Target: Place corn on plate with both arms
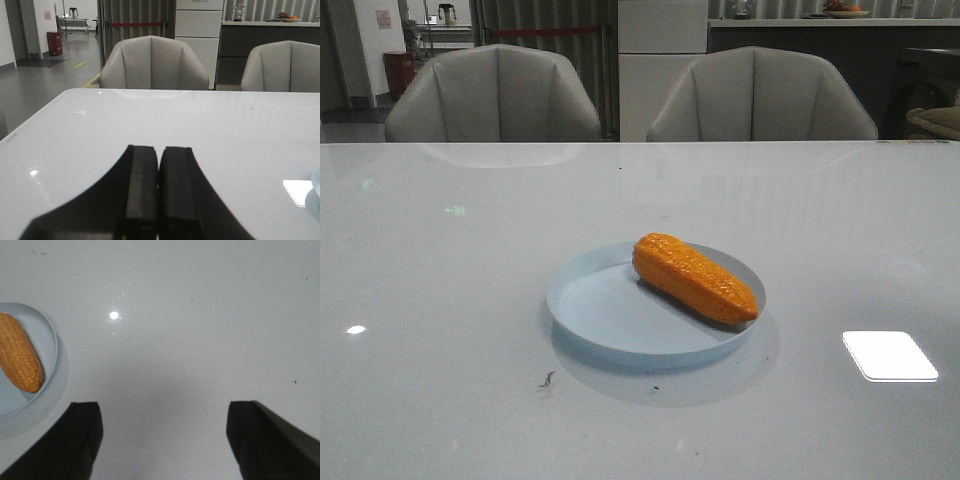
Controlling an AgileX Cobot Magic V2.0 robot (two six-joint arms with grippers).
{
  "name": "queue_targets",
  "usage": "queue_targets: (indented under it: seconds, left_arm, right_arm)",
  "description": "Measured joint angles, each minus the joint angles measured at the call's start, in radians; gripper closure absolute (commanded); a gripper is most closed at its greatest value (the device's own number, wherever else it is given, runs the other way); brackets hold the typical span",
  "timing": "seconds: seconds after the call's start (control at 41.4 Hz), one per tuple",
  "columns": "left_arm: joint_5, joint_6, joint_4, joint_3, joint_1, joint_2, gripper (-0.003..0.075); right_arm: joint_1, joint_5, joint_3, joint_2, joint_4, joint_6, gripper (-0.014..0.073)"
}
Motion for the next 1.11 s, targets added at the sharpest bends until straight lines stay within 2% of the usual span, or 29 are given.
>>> queue_targets:
  seconds: [0.29, 0.386, 0.459, 0.531, 0.821, 1.111]
  left_arm:
    - [-0.001, 0.000, 0.000, 0.000, 0.000, 0.000, 0.0627]
    - [-0.001, 0.000, 0.000, 0.000, 0.000, 0.000, 0.0627]
    - [0.000, 0.000, 0.000, 0.000, 0.000, 0.000, 0.0627]
    - [0.000, 0.000, 0.000, 0.000, 0.000, 0.000, 0.0627]
    - [0.001, 0.000, 0.000, 0.000, 0.000, 0.000, 0.0627]
    - [0.003, 0.000, 0.000, 0.000, 0.000, 0.000, 0.0627]
  right_arm:
    - [0.000, 0.000, 0.000, -0.004, 0.000, 0.000, -0.0022]
    - [0.000, -0.002, 0.000, -0.024, 0.000, 0.000, 0.0004]
    - [0.014, -0.004, 0.000, -0.055, -0.004, 0.000, 0.0053]
    - [0.035, -0.013, 0.000, -0.090, -0.006, 0.000, 0.0136]
    - [0.054, -0.051, 0.053, -0.287, -0.014, 0.000, 0.0532]
    - [0.094, -0.261, 0.355, -0.601, 0.023, 0.000, 0.0536]
